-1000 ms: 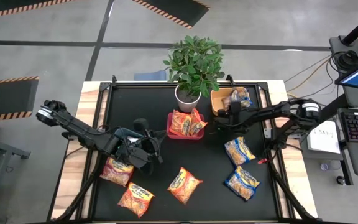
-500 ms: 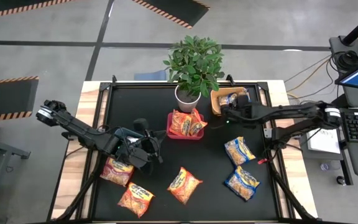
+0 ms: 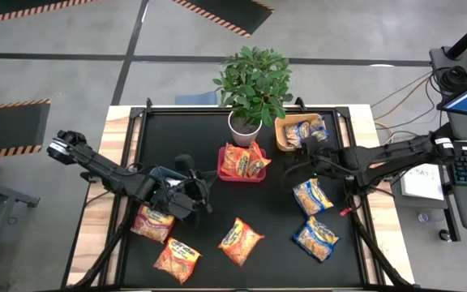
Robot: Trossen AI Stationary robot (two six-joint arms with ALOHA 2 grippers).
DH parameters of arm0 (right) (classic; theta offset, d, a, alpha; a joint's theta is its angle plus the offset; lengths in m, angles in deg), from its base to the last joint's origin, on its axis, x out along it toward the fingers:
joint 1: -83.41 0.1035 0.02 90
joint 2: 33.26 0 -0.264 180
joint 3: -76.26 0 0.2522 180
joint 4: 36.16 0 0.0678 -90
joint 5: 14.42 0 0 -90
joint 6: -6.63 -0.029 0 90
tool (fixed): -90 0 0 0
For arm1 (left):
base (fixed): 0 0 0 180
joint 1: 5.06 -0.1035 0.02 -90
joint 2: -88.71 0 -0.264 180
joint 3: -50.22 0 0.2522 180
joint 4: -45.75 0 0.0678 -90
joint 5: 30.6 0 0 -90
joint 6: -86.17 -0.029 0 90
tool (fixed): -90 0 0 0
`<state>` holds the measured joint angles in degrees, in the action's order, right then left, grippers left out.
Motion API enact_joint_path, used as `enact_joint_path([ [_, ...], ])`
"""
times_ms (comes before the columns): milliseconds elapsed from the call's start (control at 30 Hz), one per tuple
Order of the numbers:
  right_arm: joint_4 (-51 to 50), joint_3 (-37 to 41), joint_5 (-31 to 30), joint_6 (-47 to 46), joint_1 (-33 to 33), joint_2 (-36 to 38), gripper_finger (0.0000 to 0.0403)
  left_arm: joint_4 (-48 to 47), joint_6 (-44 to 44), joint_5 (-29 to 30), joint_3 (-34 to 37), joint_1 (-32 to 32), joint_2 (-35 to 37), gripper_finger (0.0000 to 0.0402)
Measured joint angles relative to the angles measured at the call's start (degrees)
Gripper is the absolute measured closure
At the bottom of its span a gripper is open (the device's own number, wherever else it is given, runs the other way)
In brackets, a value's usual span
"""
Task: Sort Maruchan noodles
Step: Put the right orange noodle pack into the red bin
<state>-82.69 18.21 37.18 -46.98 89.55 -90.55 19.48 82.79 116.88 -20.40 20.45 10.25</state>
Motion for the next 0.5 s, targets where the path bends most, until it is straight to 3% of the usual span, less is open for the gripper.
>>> enact_joint_path([
  [300, 12.17, -0.31, 21.01, 9.91, 4.56, -0.26, 0.0223, 0.01, 1.5, -0.03, 0.0, 0.04, 0.0, 0.0365],
  [500, 14.02, -0.31, 25.21, 9.44, 4.75, -0.65, 0.0223, 0.02, 6.06, -0.66, 0.0, 0.03, 0.0, 0.0365],
])
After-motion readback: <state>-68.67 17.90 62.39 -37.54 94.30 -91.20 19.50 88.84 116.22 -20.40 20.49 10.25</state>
